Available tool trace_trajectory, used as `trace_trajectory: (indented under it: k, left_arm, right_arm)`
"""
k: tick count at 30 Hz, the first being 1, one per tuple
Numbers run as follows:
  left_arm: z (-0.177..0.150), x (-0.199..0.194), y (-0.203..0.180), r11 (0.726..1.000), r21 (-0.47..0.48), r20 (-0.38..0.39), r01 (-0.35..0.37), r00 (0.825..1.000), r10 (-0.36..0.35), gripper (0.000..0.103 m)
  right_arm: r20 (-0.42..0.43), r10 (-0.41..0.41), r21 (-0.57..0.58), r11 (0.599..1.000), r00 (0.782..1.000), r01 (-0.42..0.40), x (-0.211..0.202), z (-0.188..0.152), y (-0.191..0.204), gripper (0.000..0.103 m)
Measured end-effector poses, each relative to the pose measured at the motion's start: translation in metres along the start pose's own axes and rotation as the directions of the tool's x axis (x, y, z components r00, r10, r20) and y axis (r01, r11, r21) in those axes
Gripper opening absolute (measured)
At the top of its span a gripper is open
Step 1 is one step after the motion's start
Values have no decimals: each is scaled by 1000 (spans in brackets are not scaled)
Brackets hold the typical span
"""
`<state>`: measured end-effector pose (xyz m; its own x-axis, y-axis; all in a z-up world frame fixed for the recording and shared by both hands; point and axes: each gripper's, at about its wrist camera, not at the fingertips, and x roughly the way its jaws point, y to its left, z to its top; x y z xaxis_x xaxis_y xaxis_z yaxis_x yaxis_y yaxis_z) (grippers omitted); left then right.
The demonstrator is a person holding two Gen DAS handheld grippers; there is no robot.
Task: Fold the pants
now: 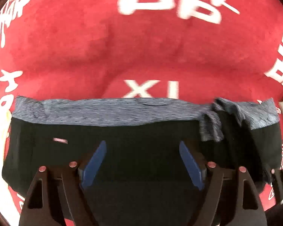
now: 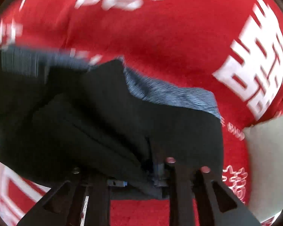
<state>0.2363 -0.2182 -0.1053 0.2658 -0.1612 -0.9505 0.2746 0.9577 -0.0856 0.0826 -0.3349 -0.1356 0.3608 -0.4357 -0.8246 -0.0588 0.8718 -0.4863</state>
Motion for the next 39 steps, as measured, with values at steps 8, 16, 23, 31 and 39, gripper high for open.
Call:
trace_trajectory:
  k: [8,16,23,31,39]
  left_arm:
    - [13,-13,1,996,36,-16,84,996,-83,81]
    - [3,-48,-55,946,163,-69,280,960,-273,81]
    - [1,-53,-86,913,181,-145,366,928,-343,81]
    - [-2,-26,-111,902,184,-189,391,914,-358,71]
    - [-4,-37,-117,880,180,-219,439,890,-399,5]
  right_arm:
    - [12,102,2,995,995,-102,-29,-12,-4,59]
    - [19,275,306,914,961,-267,-47,-19,-81,60]
    - [22,313,407,864,949,-295,-49,-35,-106,60]
    - [15,355,496,809,935,-315,-32,-47,-122,60]
    - [20,378,530,781,926,-330,-29,-50,-137,59]
